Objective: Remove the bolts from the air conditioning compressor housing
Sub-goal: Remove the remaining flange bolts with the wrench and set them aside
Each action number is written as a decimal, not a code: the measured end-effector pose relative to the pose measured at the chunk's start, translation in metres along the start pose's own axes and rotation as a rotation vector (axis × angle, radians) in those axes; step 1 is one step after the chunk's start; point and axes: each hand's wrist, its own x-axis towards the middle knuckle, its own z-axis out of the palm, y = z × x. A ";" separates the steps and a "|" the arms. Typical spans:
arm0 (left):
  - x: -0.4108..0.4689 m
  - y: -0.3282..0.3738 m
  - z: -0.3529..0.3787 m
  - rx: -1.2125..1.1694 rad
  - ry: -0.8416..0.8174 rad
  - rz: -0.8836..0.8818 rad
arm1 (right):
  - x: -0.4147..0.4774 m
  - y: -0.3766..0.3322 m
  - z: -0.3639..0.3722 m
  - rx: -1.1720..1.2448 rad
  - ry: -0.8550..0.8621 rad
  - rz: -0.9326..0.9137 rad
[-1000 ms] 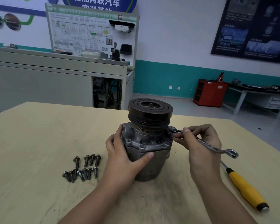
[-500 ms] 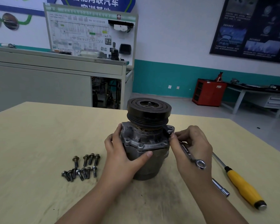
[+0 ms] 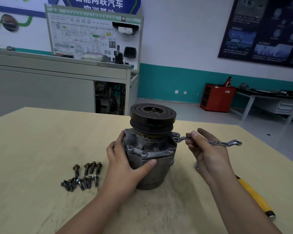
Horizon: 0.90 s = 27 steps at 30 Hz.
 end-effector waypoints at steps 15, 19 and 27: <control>0.000 -0.003 0.000 0.015 0.002 0.021 | 0.027 0.016 0.027 -0.230 0.044 0.096; 0.000 -0.005 0.001 0.019 -0.003 0.033 | 0.036 0.010 0.032 -0.465 0.005 0.109; 0.000 -0.006 0.001 0.019 0.005 0.038 | 0.047 -0.004 0.039 -0.429 -0.035 0.141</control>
